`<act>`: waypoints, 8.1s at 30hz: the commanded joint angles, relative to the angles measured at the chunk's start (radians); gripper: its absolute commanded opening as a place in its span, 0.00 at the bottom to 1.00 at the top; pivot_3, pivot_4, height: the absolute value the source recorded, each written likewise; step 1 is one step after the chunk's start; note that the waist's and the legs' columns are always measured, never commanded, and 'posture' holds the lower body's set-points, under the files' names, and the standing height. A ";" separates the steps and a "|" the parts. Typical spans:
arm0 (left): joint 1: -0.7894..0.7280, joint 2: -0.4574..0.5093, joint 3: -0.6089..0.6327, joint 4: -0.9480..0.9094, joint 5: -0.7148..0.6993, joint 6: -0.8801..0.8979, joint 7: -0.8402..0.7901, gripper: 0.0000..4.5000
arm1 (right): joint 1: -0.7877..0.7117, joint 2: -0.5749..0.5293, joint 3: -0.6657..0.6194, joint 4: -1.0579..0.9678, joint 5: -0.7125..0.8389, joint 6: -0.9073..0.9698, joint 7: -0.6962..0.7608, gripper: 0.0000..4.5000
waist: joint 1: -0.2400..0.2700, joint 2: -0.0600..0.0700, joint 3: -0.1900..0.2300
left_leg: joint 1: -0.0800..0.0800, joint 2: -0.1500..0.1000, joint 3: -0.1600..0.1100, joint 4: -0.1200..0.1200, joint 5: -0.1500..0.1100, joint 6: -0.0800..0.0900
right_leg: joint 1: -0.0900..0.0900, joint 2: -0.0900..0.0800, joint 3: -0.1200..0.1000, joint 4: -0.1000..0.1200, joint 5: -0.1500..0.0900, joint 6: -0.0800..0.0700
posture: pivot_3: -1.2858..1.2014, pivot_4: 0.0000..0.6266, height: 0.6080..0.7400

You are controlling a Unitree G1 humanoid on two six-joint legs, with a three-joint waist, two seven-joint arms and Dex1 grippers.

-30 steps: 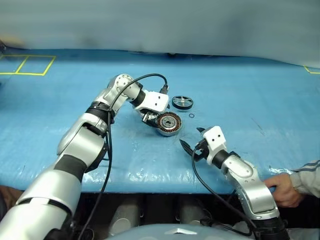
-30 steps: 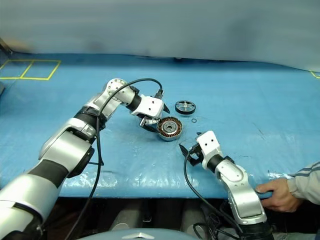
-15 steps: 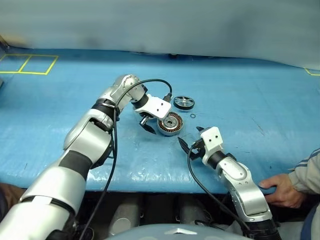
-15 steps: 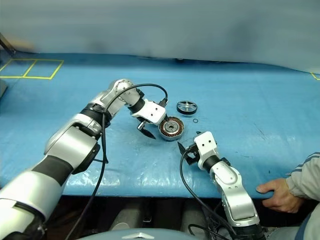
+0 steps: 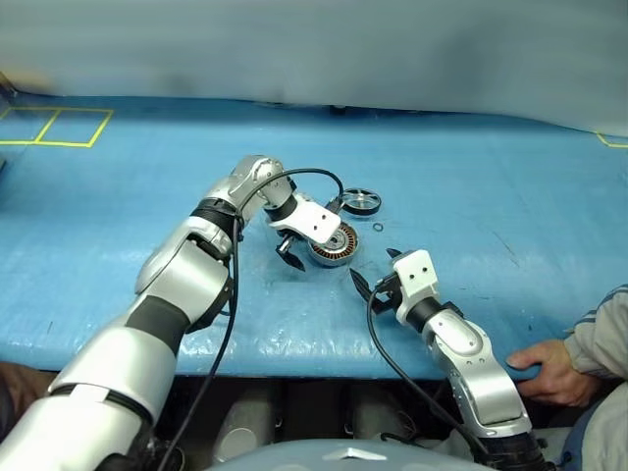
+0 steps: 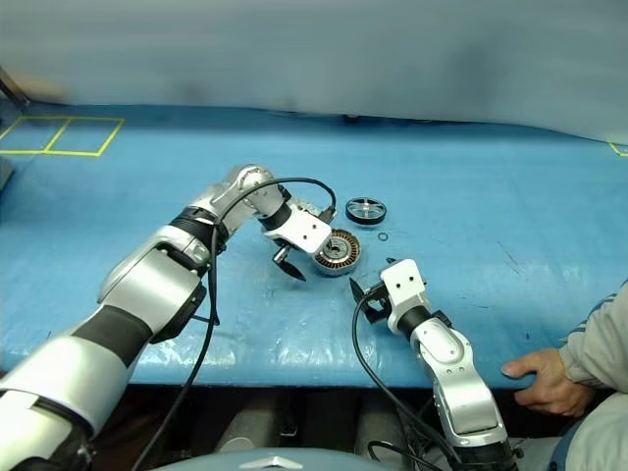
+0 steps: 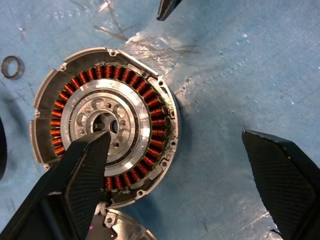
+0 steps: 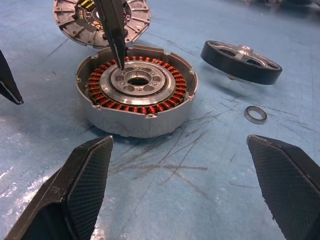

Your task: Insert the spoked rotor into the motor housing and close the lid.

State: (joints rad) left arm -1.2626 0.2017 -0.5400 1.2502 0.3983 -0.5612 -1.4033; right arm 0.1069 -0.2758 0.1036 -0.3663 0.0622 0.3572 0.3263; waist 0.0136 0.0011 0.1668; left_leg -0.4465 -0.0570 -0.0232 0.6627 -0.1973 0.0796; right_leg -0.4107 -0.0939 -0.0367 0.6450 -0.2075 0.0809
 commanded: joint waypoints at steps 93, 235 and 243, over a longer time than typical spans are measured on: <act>0.312 0.352 0.037 -0.723 -0.301 0.070 -0.153 0.85 | -0.057 -0.023 -0.001 0.012 0.041 0.015 0.078 1.00 | -0.022 0.001 -0.003 | 0.004 0.000 0.000 0.001 0.002 0.002 | 0.000 0.000 0.002 -0.001 0.004 -0.001 | 0.52 0.24 1.00; 1.344 0.241 0.486 -1.320 -0.687 0.423 0.501 0.86 | -0.239 0.058 0.241 0.103 0.079 0.058 0.204 0.14 | -0.022 -0.003 -0.006 | 0.016 0.006 0.003 -0.033 0.003 -0.012 | -0.002 -0.001 0.004 -0.017 0.001 -0.022 | 0.52 0.24 1.00; 1.347 0.240 0.484 -1.324 -0.684 0.419 0.504 0.86 | -0.260 0.069 0.272 0.149 0.064 0.070 0.210 0.14 | -0.022 -0.003 -0.006 | 0.016 0.006 0.003 -0.033 0.003 -0.012 | -0.002 -0.001 0.004 -0.017 0.001 -0.022 | 0.52 0.24 1.00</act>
State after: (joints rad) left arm 0.0828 0.4424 -0.0527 -0.0485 -0.2823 -0.1188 -0.8970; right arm -0.1378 -0.2160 0.3713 -0.2045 0.1248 0.4260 0.5326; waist -0.0083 -0.0018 0.1607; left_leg -0.4308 -0.0506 -0.0203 0.6302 -0.1940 0.0676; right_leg -0.4124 -0.0941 -0.0327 0.6284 -0.2060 0.0588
